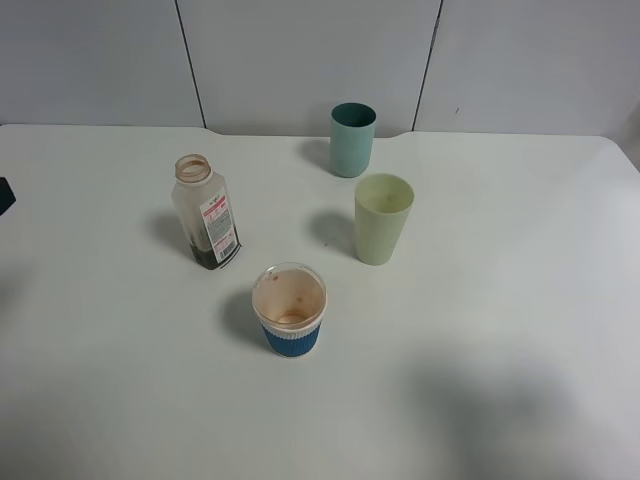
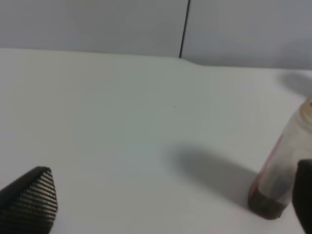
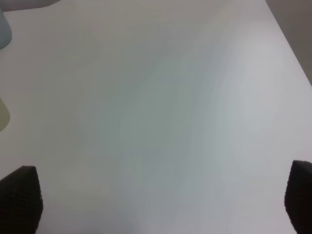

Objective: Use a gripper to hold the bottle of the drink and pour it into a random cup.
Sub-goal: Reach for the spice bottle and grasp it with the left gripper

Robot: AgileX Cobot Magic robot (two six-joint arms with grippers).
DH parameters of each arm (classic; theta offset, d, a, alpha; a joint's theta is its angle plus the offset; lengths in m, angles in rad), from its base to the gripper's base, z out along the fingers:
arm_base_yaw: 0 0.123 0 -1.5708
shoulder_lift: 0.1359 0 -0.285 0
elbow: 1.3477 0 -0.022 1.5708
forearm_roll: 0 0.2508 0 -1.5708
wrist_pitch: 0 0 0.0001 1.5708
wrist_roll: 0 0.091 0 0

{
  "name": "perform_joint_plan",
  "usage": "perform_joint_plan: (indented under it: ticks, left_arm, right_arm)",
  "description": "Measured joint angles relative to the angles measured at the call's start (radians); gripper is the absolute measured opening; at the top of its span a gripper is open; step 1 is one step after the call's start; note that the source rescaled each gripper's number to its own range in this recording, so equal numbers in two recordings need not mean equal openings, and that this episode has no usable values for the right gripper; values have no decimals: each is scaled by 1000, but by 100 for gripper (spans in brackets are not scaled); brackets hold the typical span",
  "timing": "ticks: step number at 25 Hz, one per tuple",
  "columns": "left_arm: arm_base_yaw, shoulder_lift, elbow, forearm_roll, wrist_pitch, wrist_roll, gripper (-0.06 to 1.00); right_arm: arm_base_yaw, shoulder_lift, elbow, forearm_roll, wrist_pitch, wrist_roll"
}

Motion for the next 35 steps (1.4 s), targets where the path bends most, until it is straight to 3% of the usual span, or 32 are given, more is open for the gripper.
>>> perform_joint_plan:
  ticks: [6, 14, 23, 35]
  left_arm:
    - [-11, 135, 11, 59, -95, -32, 100]
    - [-131, 377, 14, 82, -293, -53, 100]
    - [-140, 707, 15, 183, -550, -53, 100]
    - [-140, 991, 152, 226, -1071, -84, 98]
  right_arm:
    - [0, 0, 0, 0, 0, 0]
    - [0, 0, 0, 0, 0, 0]
    - [0, 0, 0, 0, 0, 0]
    - [0, 0, 0, 0, 0, 0]
